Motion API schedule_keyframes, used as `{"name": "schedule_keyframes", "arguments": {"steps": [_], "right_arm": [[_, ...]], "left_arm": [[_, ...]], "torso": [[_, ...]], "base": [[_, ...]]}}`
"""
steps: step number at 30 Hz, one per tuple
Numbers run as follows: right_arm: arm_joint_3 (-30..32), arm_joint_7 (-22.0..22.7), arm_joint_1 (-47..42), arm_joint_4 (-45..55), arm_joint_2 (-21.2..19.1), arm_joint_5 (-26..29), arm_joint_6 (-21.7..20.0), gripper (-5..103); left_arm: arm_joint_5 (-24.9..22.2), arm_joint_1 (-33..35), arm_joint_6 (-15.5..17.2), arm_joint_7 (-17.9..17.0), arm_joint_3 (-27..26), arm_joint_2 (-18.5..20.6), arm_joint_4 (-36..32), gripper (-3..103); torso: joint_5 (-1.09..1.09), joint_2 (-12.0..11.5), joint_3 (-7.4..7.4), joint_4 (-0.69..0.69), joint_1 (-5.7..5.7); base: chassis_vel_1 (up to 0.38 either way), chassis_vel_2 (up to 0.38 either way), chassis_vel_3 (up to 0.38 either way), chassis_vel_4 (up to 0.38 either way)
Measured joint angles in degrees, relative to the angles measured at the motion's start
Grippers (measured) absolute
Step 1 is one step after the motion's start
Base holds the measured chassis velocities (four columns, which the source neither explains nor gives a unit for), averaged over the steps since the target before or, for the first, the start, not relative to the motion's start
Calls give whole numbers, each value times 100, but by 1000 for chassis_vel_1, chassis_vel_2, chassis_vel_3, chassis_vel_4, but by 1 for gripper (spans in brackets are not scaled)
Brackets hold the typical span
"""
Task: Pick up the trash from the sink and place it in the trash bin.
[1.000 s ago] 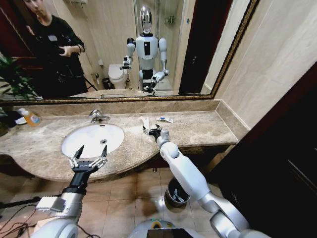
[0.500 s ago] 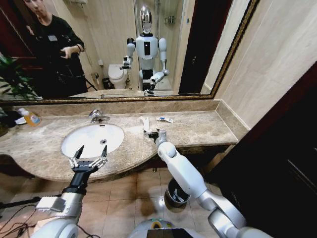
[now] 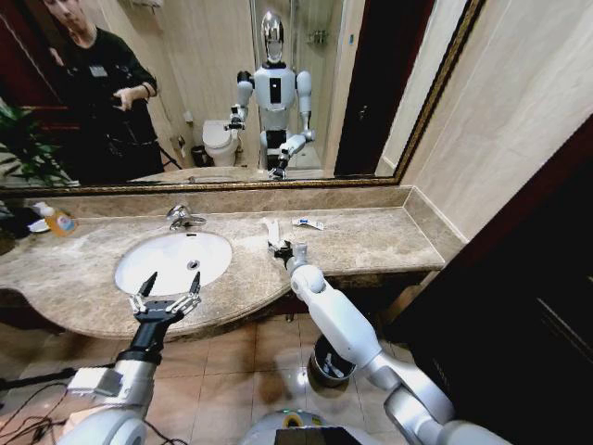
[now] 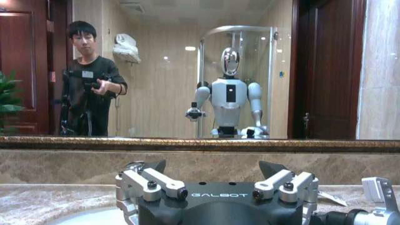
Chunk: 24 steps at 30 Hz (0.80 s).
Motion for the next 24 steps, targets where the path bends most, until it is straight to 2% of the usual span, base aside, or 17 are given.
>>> {"name": "schedule_keyframes", "arguments": {"steps": [5,6,9,11,13,14,18,21,22,24], "right_arm": [[19,-49,14,-37,10,-48,107,45],[19,-49,14,-37,10,-48,107,45],[35,-68,15,-42,-5,-75,139,33],[36,-76,15,-42,-11,-79,149,33],[39,-107,9,-42,-31,-99,170,25],[39,-107,9,-42,-31,-99,170,25],[49,-143,7,-43,-53,-130,202,10],[52,-156,6,-43,-58,-151,224,6],[52,-158,2,-29,-76,-161,236,1],[51,-158,-1,-17,-88,-163,239,1]], "left_arm": [[0,0,0,0,0,0,0,100],[0,0,0,0,0,0,0,100],[0,0,0,0,0,0,0,100],[0,0,0,0,0,0,0,100],[0,0,0,0,0,0,0,100],[0,0,0,0,0,0,0,100],[0,0,0,0,0,0,0,100],[0,0,0,0,0,0,0,100],[0,0,0,0,0,0,0,100],[0,0,0,0,0,0,0,100]], "torso": [[0,0,0,0,0],[0,0,0,0,0],[0,0,0,0,0],[0,0,0,0,0],[0,0,0,0,0],[0,0,0,0,0],[0,0,0,0,0],[0,0,0,0,0],[1,0,0,0,0],[0,0,0,0,0]], "base": [[0,0,0,0],[0,0,0,0],[0,0,0,0],[0,0,0,0],[0,0,0,0],[0,0,0,0],[0,0,0,0],[0,0,0,0],[0,0,0,0],[0,0,0,0]]}}
